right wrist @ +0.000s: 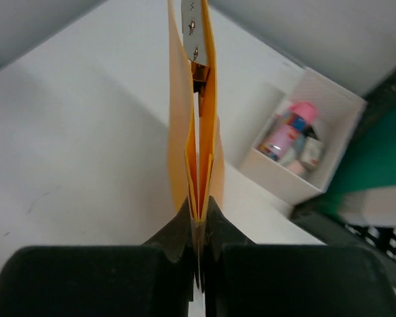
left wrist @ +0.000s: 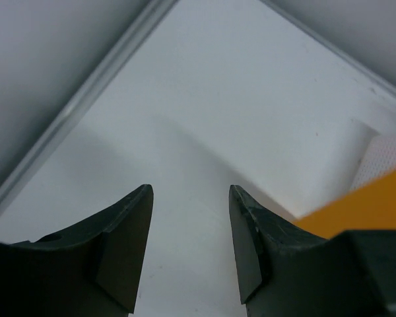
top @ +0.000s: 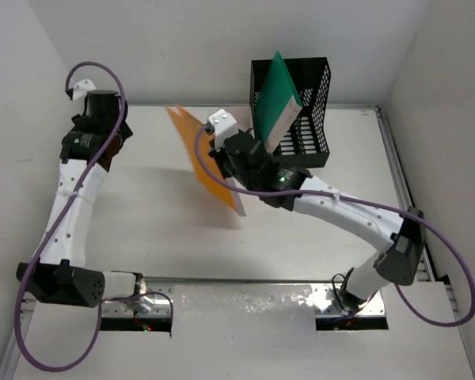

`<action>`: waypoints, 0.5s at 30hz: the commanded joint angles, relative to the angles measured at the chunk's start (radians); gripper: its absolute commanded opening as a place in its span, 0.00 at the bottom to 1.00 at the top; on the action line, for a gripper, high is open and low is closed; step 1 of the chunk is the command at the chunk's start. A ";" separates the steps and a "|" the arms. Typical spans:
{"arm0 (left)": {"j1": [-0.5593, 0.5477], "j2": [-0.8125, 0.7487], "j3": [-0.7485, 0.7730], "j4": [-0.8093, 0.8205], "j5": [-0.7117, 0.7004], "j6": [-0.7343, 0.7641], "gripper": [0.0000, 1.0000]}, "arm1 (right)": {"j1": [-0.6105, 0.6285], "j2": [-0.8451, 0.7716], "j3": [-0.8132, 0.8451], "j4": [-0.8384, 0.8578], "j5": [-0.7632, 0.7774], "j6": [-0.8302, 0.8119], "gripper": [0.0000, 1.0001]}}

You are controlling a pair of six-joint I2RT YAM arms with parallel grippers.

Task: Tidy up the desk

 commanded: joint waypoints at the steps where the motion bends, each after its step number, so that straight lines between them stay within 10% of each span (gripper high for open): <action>1: 0.009 -0.060 0.076 0.000 -0.169 0.019 0.47 | -0.039 -0.092 -0.028 0.050 0.203 0.000 0.00; 15: 0.007 -0.090 -0.049 0.031 -0.169 0.009 0.51 | -0.126 -0.152 0.170 0.029 0.253 -0.048 0.00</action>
